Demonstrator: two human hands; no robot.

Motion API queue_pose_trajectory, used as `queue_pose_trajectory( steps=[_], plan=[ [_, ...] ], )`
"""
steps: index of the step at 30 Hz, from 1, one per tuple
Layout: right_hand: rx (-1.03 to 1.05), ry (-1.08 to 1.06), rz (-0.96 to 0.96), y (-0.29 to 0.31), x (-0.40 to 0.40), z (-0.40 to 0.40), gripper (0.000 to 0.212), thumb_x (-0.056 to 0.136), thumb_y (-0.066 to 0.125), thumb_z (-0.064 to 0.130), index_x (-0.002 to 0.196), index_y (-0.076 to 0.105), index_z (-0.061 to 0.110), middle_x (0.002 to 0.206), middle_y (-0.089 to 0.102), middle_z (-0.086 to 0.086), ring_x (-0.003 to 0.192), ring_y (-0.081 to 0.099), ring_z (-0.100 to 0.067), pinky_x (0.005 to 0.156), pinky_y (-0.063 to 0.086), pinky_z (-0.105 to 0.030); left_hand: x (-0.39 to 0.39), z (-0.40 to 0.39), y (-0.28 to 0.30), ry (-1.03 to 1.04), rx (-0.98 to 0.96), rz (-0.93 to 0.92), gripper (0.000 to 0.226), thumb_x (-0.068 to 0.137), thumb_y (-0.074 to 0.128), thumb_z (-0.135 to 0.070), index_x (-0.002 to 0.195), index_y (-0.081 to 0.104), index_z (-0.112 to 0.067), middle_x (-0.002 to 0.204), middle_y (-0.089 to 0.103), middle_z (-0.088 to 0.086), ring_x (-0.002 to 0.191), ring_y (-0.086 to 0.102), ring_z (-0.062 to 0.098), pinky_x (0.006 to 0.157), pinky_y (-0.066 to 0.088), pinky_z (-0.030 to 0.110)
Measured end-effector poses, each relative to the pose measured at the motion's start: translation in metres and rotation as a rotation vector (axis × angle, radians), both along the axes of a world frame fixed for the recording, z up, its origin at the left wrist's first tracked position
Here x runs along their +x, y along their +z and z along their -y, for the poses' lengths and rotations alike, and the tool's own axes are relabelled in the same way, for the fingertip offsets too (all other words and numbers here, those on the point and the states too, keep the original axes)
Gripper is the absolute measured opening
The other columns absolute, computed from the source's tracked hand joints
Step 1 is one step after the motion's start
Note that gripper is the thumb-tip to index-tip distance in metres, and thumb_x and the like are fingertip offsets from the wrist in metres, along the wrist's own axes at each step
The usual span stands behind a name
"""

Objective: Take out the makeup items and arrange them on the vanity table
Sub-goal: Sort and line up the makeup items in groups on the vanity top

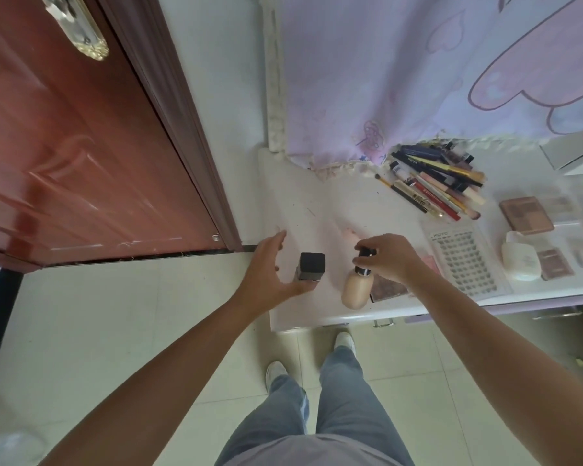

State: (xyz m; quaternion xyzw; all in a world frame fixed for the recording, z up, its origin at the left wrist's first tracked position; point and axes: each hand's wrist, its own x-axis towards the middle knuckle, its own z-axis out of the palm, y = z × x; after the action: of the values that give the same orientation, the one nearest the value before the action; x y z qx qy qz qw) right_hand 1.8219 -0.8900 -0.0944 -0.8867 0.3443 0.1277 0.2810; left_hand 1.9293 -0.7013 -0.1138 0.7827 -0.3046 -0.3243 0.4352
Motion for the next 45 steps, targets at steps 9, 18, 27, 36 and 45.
queue_pose_trajectory(
  steps=[9,18,27,36,45],
  plan=[
    [-0.024,-0.281,0.569,0.128,-0.006,0.017,0.007,0.079,0.063,0.019,0.075,0.058,0.015,0.058,0.047,0.007,0.050,0.042,-0.005,0.042,0.031,-0.005,0.000,0.065,0.099,-0.117,-0.116,0.340,0.076,0.072,0.072,-0.040,0.134,0.035,-0.017,0.120,0.048,-0.002,0.105,0.046,0.009,0.085,0.040,0.022],
    [-0.030,-0.380,0.654,0.183,0.008,0.010,0.032,0.090,0.039,0.025,0.064,0.041,0.005,0.060,0.038,-0.006,0.054,0.032,-0.016,0.049,0.025,-0.025,-0.012,0.099,0.159,-0.116,-0.061,0.896,0.023,0.077,0.051,-0.011,0.098,0.043,-0.007,0.080,0.041,0.000,0.065,0.040,0.018,0.045,0.019,0.018],
    [0.079,-0.135,0.796,0.190,0.005,-0.006,0.036,0.091,0.038,0.015,0.071,0.043,-0.014,0.083,0.052,-0.042,0.072,0.048,-0.049,0.063,0.043,-0.035,0.004,0.072,0.193,-0.433,0.147,0.540,0.018,0.076,0.057,-0.021,0.069,0.040,-0.017,0.061,0.046,-0.004,0.051,0.045,0.013,0.051,0.037,0.023],
    [-0.065,0.218,0.649,0.227,0.004,-0.004,0.010,0.094,0.042,0.025,0.094,0.047,0.017,0.080,0.057,-0.005,0.061,0.048,-0.011,0.052,0.037,-0.013,0.023,0.054,0.203,-0.362,0.017,0.567,0.031,0.081,0.059,-0.026,0.093,0.032,-0.018,0.070,0.045,-0.002,0.053,0.042,0.012,0.047,0.029,0.025],
    [0.164,0.219,0.739,0.231,0.024,-0.003,0.017,0.088,0.054,0.010,0.098,0.058,0.023,0.089,0.061,0.009,0.074,0.063,-0.008,0.065,0.049,-0.013,0.043,0.049,0.221,-0.235,0.079,0.828,0.027,0.083,0.059,-0.029,0.100,0.053,-0.009,0.090,0.061,0.008,0.085,0.057,0.028,0.069,0.042,0.034]
  ],
)
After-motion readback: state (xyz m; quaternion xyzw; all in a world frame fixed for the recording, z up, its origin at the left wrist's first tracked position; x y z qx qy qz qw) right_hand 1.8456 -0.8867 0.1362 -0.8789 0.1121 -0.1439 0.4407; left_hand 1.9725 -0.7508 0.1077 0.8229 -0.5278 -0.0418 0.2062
